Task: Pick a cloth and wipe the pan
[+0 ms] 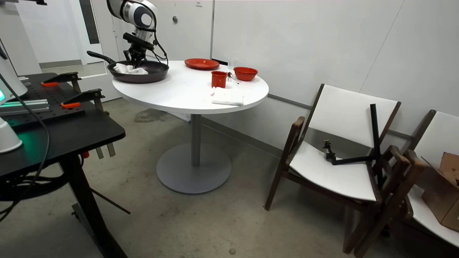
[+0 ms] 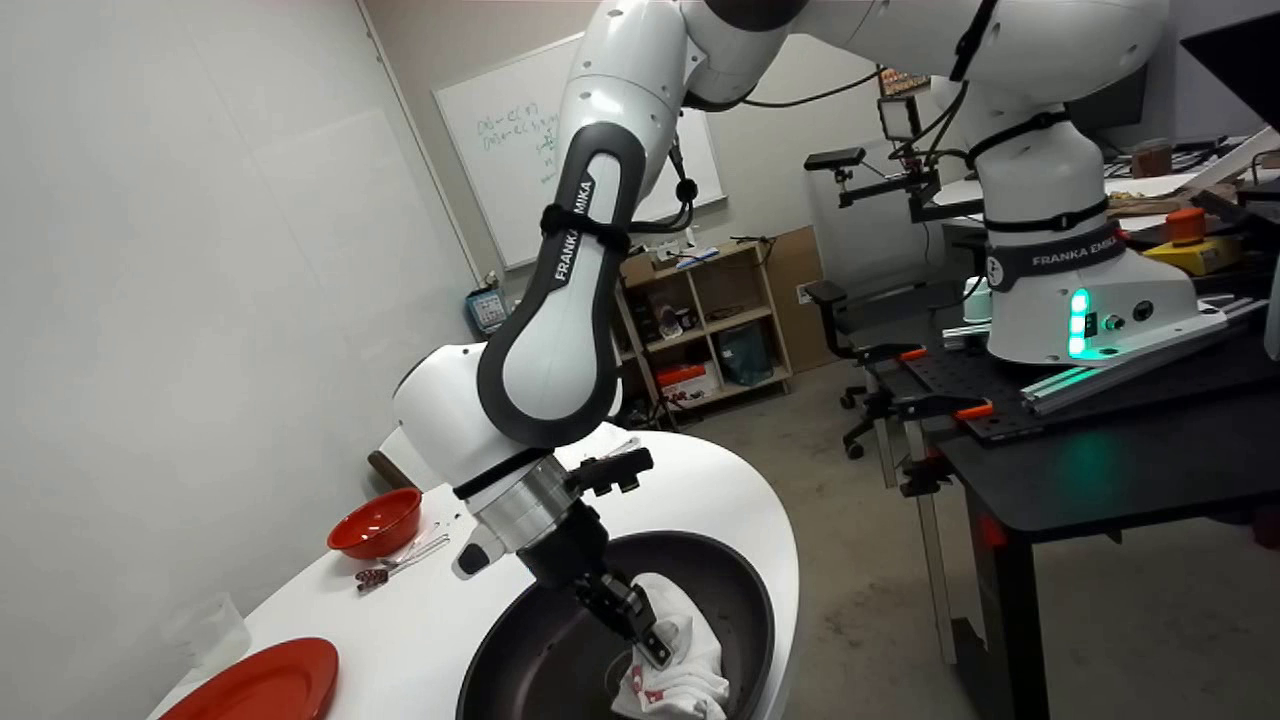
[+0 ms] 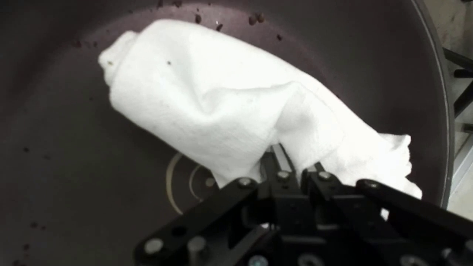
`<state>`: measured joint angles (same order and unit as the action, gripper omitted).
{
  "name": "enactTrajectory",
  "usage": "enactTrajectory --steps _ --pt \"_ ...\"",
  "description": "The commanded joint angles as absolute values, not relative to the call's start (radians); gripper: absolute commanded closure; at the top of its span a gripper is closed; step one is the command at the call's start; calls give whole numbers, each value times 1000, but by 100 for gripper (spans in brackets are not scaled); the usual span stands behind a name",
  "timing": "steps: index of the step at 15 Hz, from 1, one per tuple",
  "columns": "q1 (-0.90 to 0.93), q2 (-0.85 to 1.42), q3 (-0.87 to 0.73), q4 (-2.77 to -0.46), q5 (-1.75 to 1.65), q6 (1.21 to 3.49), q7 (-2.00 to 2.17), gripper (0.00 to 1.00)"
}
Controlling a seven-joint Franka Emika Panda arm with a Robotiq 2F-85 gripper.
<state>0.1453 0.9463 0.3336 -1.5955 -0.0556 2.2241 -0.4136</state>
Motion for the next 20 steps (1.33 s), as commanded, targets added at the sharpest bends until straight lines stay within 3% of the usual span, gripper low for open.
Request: enactTrajectory --steps 1,20 --pt "155 928 287 -1665 -45 2265 -366 98" --pt "245 861 241 -1820 -116 2569 -293 98"
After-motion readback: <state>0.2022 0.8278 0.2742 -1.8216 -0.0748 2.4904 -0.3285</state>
